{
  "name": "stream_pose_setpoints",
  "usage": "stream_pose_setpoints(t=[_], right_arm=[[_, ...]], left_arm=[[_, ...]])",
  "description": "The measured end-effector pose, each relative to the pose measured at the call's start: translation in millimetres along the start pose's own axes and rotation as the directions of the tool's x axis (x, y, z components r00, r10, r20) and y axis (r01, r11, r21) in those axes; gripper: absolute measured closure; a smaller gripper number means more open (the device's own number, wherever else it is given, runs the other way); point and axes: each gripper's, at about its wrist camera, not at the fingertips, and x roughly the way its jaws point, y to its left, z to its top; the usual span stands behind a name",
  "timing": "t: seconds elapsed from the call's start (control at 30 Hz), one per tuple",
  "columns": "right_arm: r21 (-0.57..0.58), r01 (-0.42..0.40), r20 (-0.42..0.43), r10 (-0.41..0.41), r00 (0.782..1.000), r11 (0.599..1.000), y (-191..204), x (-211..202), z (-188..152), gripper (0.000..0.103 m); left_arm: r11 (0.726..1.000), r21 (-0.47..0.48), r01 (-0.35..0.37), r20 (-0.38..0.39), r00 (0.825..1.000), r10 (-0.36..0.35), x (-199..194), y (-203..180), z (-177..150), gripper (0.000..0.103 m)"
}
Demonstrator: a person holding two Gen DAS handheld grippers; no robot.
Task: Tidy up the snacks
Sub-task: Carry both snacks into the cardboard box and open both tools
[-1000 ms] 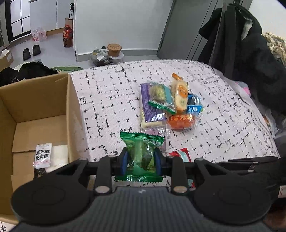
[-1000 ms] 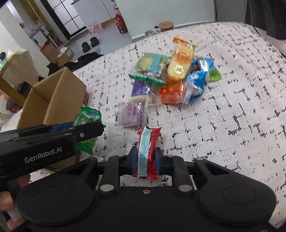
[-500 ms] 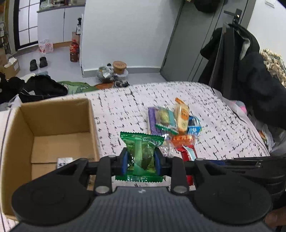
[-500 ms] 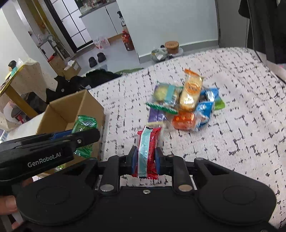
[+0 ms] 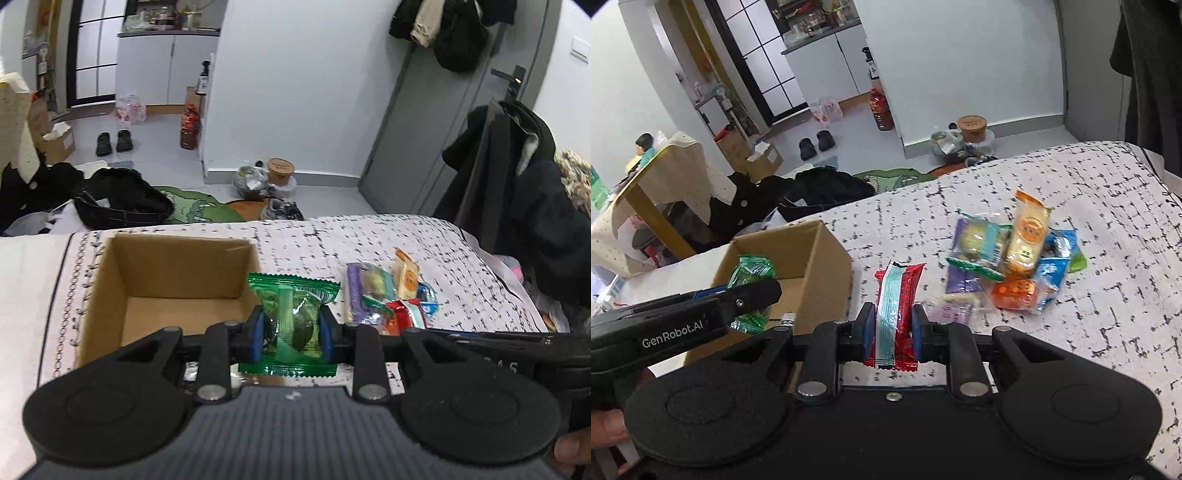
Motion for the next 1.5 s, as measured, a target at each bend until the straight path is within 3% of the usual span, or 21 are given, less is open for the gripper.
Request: stream_pose_setpoints(t=[0.63, 1.0, 1.23, 1.5], right_arm=[[-0.069, -0.111, -0.017, 0.11, 0.994, 0.991, 60, 19, 1, 0.083], [-0.091, -0.156, -0.083, 0.148, 0.985, 0.984, 84, 38, -13, 0.082], [-0.116, -0.145, -0.133, 0.129, 0.983, 0.983, 95, 52, -26, 0.082], [-0.113, -0.133, -0.087, 0.124, 0.988, 0.985, 90, 38, -20, 0.076]], left_arm=[[0.98, -0.129, -0.151, 0.02, 0.988, 0.155, -33, 80, 1, 0.074], [0.975, -0.164, -0.15, 0.004, 0.988, 0.153, -30, 95, -8, 0.074], [0.972, -0.193, -0.132, -0.021, 0.991, 0.13, -22, 102, -16, 0.074], [0.972, -0.21, -0.108, -0.041, 0.994, 0.101, -17, 100, -22, 0.074]])
